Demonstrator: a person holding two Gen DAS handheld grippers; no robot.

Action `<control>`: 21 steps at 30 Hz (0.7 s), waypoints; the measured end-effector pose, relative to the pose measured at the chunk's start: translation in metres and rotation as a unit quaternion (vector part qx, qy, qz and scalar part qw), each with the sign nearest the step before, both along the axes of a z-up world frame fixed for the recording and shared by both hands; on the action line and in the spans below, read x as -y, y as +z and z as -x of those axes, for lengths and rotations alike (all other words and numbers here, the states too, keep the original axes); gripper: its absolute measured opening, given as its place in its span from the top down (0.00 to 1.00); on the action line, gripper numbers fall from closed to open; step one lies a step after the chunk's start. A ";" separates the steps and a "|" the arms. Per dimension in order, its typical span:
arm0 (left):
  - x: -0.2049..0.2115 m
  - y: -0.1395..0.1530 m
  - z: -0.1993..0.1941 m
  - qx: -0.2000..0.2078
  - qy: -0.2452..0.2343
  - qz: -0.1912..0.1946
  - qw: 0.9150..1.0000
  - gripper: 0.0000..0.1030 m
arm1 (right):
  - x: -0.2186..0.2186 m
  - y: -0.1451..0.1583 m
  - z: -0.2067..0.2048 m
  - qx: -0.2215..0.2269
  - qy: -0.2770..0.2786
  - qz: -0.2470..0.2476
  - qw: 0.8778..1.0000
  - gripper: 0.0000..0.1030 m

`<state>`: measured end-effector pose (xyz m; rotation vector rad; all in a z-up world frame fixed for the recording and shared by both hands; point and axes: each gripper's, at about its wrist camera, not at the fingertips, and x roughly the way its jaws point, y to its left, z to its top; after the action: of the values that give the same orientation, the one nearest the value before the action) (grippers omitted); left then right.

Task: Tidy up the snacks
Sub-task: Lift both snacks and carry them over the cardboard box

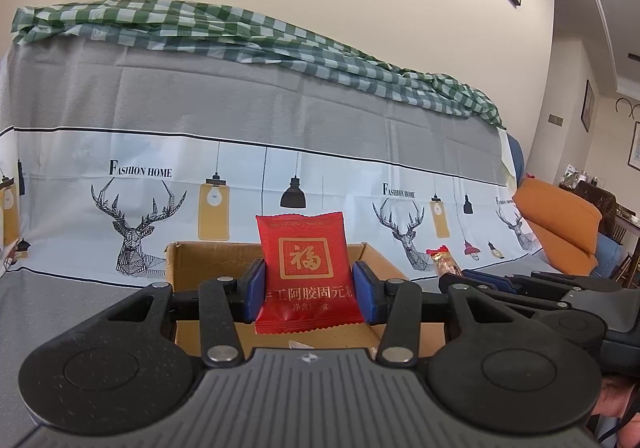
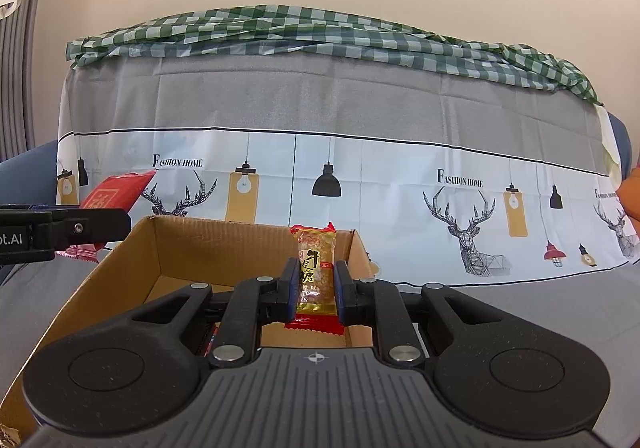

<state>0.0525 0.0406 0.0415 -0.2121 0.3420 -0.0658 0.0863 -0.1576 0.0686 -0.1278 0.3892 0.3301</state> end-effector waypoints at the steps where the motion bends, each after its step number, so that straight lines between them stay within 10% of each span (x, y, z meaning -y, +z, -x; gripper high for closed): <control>1: 0.000 0.000 0.000 0.000 0.000 -0.001 1.000 0.51 | 0.000 0.000 0.000 0.000 0.000 0.000 1.000 0.82; 21: 0.006 -0.001 -0.001 0.003 -0.015 -0.008 1.000 0.51 | 0.000 -0.001 0.000 0.000 0.001 0.001 1.000 0.82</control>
<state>0.0532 0.0348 0.0406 -0.1921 0.3401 -0.0925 0.0866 -0.1576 0.0679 -0.1303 0.3894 0.3315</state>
